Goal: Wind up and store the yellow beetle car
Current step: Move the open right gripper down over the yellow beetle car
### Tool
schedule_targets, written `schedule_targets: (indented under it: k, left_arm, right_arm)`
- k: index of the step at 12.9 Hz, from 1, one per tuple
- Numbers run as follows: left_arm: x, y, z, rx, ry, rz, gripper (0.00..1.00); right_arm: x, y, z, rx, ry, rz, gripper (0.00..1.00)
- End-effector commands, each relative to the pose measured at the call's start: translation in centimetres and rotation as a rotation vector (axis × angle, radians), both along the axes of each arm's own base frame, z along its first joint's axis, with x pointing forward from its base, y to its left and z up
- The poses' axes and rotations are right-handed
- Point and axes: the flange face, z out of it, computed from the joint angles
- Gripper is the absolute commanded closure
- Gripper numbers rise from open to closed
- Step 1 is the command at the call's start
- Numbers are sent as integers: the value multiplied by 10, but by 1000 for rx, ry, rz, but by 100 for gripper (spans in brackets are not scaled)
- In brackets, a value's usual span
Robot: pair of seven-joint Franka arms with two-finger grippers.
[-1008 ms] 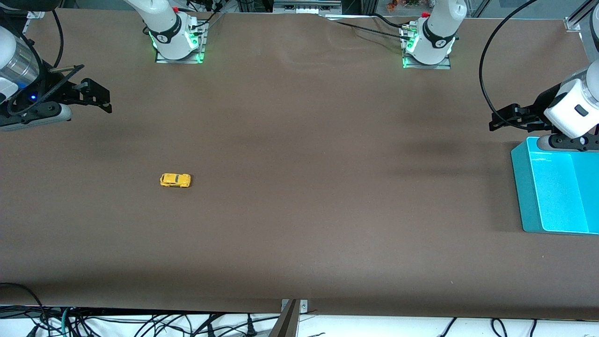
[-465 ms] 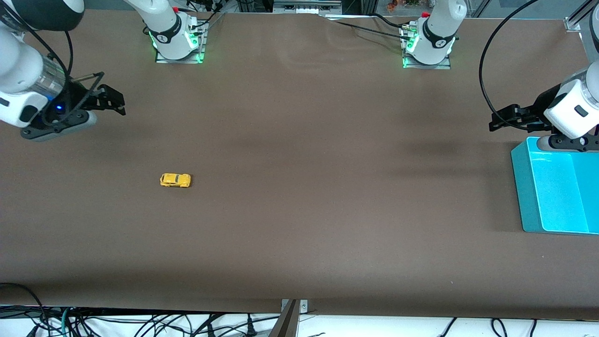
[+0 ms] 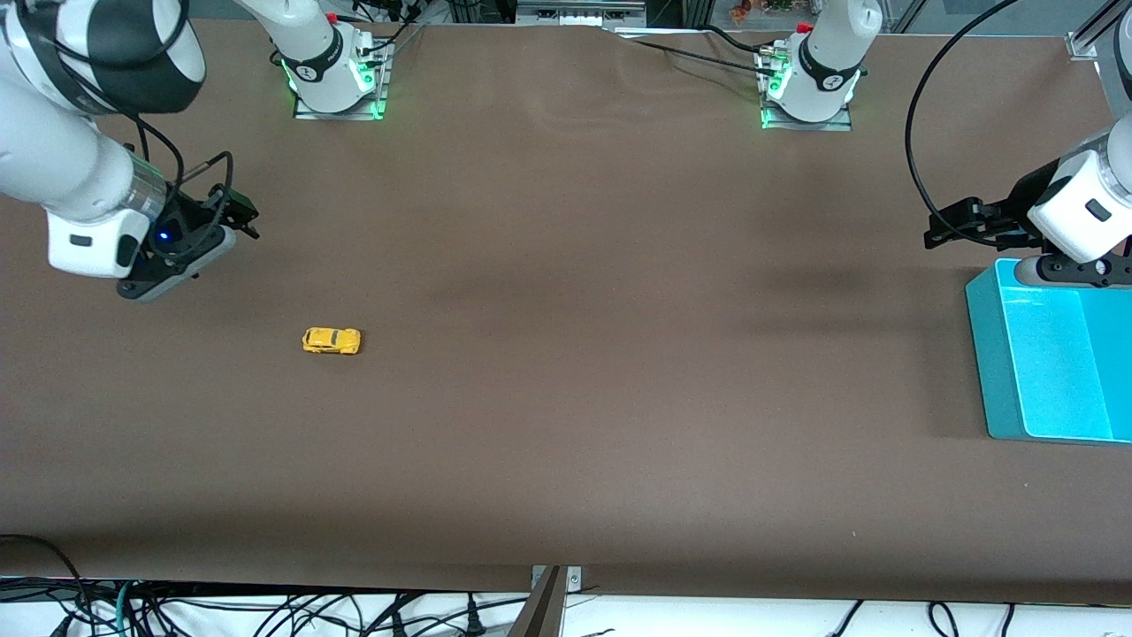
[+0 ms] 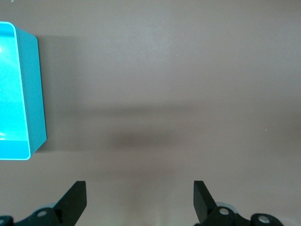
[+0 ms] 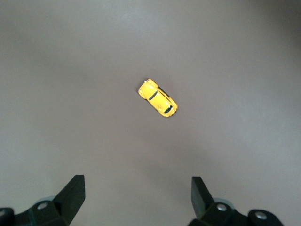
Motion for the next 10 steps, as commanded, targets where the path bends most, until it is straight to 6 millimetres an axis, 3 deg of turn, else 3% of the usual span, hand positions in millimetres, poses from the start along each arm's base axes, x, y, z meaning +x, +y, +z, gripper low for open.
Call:
schedule_targets:
  k: [1,5,10]
  left_arm:
    - [6,1,2,11,-6,-18,0]
    - [6,2,2,12,-5,-21,0]
    - [13,4,-15,-22,12,-238,0]
  right_arm:
    - [7,0,-31,-31,-15,203,0]
    - [12,0,-91,-37,-21,458,0]
    - [12,1,-159,-22,-54,548,0]
